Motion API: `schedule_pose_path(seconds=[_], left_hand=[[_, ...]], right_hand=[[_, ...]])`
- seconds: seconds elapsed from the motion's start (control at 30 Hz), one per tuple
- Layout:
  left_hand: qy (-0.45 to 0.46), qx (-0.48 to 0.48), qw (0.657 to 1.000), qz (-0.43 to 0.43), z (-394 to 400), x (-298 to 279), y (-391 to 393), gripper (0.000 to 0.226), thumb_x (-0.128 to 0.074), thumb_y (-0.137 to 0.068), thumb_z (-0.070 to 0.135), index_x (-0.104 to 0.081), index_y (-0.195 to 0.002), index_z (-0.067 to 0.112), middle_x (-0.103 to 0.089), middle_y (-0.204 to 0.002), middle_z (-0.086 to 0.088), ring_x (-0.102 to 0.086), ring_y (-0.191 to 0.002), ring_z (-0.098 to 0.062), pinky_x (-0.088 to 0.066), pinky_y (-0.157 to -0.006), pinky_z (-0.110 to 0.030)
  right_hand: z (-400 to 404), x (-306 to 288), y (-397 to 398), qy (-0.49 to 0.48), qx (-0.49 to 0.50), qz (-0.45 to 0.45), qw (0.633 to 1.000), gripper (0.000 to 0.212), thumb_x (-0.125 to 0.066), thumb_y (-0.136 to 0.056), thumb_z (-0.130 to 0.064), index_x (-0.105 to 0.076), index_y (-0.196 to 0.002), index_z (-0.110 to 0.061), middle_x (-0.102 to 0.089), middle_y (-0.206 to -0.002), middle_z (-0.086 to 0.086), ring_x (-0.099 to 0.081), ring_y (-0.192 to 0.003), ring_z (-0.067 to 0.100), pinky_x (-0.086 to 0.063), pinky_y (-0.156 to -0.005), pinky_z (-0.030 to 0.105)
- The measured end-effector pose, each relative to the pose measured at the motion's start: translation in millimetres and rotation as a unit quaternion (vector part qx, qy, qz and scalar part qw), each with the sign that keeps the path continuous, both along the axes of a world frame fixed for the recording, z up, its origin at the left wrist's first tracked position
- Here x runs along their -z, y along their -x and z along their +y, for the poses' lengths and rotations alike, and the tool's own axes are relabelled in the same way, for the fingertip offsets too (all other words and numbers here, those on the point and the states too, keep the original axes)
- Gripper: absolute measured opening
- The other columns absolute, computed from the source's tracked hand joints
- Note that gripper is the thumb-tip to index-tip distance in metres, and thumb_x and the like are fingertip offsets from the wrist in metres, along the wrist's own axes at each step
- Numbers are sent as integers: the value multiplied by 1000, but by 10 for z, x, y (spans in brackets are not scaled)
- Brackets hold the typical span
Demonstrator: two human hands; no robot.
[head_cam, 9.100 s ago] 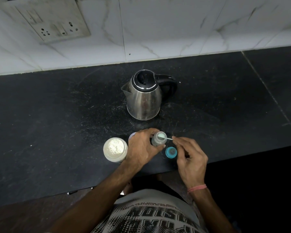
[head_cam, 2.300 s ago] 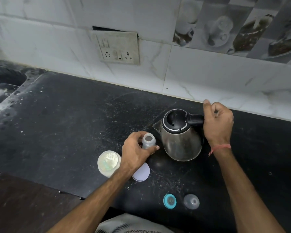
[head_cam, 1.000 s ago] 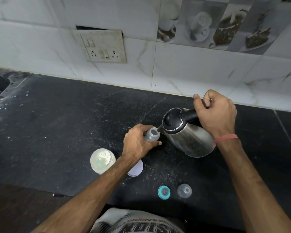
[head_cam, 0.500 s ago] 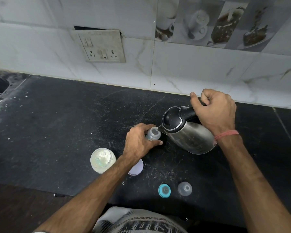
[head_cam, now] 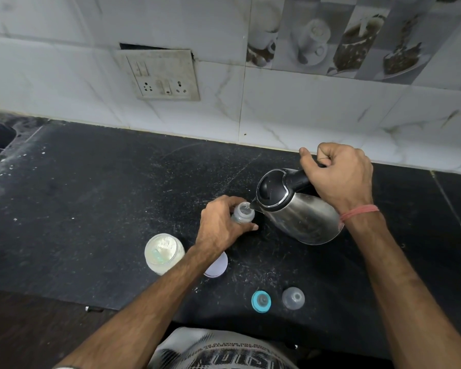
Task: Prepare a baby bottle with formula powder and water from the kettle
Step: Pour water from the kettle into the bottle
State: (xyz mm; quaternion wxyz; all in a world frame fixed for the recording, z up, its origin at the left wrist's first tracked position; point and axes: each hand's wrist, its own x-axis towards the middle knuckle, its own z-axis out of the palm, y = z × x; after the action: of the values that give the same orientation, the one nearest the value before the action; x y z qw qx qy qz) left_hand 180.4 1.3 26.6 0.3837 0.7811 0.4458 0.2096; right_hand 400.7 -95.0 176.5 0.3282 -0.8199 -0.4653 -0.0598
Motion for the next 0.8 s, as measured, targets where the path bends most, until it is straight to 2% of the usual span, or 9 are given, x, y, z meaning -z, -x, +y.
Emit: schedule_pose_path(seconds=[0.13,0.3,0.43,0.6,0.8], left_hand=[[-5,2,1000,4,-16,14,30,61,-110,-67,47,-83,-120,34,-74,-112,17,-71,-105,-3,-60,-94,-30],[-4,-2,1000,6,-13,3,38,61,-109,-67,47,-82,-121,36,-72,-108,18,-68,-101,0,-48,-83,-14],[-1,6,1000,11,7,-22,39,62,-110,-67,46,-82,-121,35,-72,-107,18,-70,-102,-3,-57,-88,-24],[7,11,1000,13,3,-33,32,62,-111,-66,42,-82,-120,33,-72,-107,19,-70,-103,-2,-59,-91,-26],[3,9,1000,14,-19,-11,28,61,-112,-65,43,-82,-118,34,-73,-109,17,-71,-104,-3,-61,-92,-30]], right_hand=[[-9,-4,29,6,-9,-6,1000,65,-71,-99,-44,-28,-60,-15,-30,-52,0,-35,-54,27,-37,-67,36],[-29,-19,49,7,-10,-9,1000,66,-72,-99,-42,-26,-60,-15,-27,-51,-2,-32,-53,25,-37,-66,36],[-43,-26,56,9,-12,-12,1000,66,-72,-99,-43,-26,-60,-16,-26,-51,-4,-32,-52,23,-37,-68,36],[-32,-32,75,16,-10,-22,1000,66,-71,-99,-45,-26,-60,-16,-28,-52,-3,-33,-53,23,-35,-70,35],[-32,-46,91,19,-11,-29,999,65,-69,-99,-47,-27,-61,-15,-28,-51,-3,-34,-53,24,-48,-72,41]])
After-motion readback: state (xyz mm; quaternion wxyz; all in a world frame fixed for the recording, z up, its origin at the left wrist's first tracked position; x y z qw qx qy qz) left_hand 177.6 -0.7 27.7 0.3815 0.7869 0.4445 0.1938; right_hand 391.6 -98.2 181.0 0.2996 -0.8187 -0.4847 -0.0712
